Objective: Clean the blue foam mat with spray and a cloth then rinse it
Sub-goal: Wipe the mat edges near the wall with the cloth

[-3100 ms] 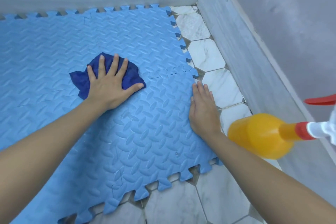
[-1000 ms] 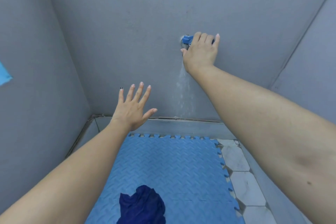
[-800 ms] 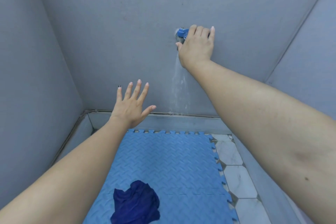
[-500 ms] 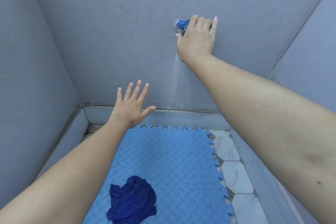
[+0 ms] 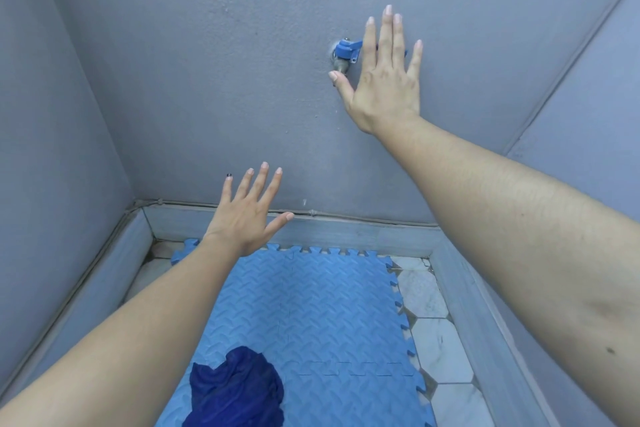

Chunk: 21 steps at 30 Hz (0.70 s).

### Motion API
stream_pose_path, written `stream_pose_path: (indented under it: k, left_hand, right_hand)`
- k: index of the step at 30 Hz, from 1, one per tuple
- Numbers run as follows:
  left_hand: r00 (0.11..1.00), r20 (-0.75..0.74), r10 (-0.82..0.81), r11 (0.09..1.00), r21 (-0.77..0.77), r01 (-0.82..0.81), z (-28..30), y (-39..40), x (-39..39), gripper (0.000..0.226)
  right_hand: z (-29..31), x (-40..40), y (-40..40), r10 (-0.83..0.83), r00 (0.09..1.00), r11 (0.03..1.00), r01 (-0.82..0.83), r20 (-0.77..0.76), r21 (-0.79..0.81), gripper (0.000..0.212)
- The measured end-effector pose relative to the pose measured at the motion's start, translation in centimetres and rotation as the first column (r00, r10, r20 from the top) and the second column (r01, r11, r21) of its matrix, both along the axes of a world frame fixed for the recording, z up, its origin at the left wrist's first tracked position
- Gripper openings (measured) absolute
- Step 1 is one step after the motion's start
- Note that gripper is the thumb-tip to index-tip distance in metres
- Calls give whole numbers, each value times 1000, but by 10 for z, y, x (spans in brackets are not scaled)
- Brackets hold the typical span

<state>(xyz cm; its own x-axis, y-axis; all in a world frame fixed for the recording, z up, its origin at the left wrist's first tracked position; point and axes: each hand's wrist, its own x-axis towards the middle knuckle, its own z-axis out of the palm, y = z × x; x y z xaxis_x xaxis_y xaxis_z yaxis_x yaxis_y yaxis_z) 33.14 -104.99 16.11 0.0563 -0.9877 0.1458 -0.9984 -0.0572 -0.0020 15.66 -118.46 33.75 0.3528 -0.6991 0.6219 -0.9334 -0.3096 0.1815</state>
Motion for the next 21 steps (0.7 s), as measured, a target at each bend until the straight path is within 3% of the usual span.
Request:
stream_pose_path:
  k: [3, 6, 8, 10, 12, 14, 16, 18, 21]
  left_hand:
    - [999, -32, 20, 1000, 3, -20, -8, 6, 5, 81]
    - [974, -220, 46, 999, -8, -49, -36, 30, -2, 84]
    - [943, -328, 49, 995, 97, -18, -84, 73, -12, 84]
    - [960, -281, -18, 976, 202, 77, -147, 130, -18, 86]
    - [969, -222, -112, 911, 367, 189, -207, 178, -19, 88]
    - [971, -201, -126, 893, 402, 199, -245, 201, -19, 89]
    - [969, -223, -106, 904, 385, 187, -261, 200, -20, 91]
    - [973, -176, -152, 944, 265, 196, -270, 188, -27, 86]
    - [972, -229, -48, 973, 210, 98, -267, 138, -47, 81]
  right_hand:
    - [8, 2, -1, 6, 999, 999, -8, 46, 39, 90]
    - [-21, -2, 17, 122, 972, 987, -140, 202, 77, 84]
    - [-105, -23, 53, 186, 952, 959, -230, 245, 164, 75]
    - [-224, -65, 106, 145, 968, 887, -219, 204, 407, 69]
    - [-337, -121, 157, 5, 995, 795, -62, 96, 603, 66]
    - [-413, -163, 194, -195, 978, 708, 84, 80, 701, 69]
    - [-441, -181, 212, -315, 948, 650, 186, 38, 737, 73]
    - [-447, -185, 214, -306, 952, 664, 198, 21, 721, 71]
    - [-441, -181, 213, -284, 959, 679, 185, 22, 711, 69]
